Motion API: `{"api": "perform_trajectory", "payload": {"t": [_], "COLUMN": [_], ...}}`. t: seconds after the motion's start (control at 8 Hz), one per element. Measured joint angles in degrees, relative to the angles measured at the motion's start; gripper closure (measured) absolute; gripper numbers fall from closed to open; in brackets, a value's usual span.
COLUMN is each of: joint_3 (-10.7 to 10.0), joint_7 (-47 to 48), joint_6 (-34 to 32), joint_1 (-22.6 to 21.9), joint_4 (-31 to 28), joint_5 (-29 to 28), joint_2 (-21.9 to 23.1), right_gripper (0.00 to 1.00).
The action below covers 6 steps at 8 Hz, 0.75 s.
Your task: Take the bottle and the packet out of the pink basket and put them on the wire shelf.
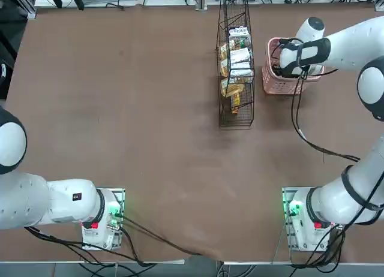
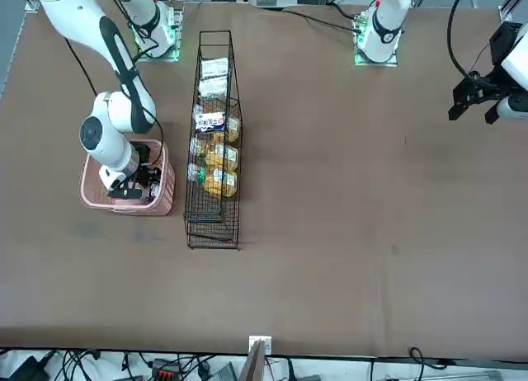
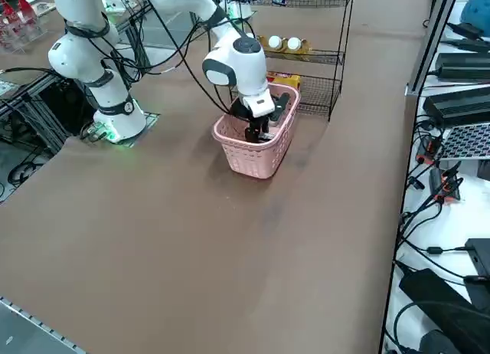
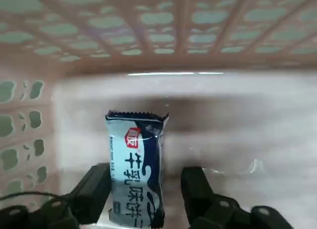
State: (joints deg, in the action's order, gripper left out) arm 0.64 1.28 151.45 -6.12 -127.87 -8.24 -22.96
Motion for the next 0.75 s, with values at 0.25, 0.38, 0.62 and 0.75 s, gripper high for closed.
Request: {"api": "perform_trajectory", "payload": {"t": [0.25,0.38,0.62,0.75], "joint_3": [0.0,0.0,0.03,0.04], "joint_7": [0.02,0.04,0.04,0.04], "joint_6": [0.01,0.01,-0.02,0.0], "joint_1": [0.01,0.01,0.0,0.0], "joint_4": [0.09,0.13,0.37,0.54], "joint_5": [0.0,0.0,0.0,0.0], "joint_2": [0.0,0.0,0.35,0.41], "right_gripper": [0.36,0.42,0.52,0.56]}}
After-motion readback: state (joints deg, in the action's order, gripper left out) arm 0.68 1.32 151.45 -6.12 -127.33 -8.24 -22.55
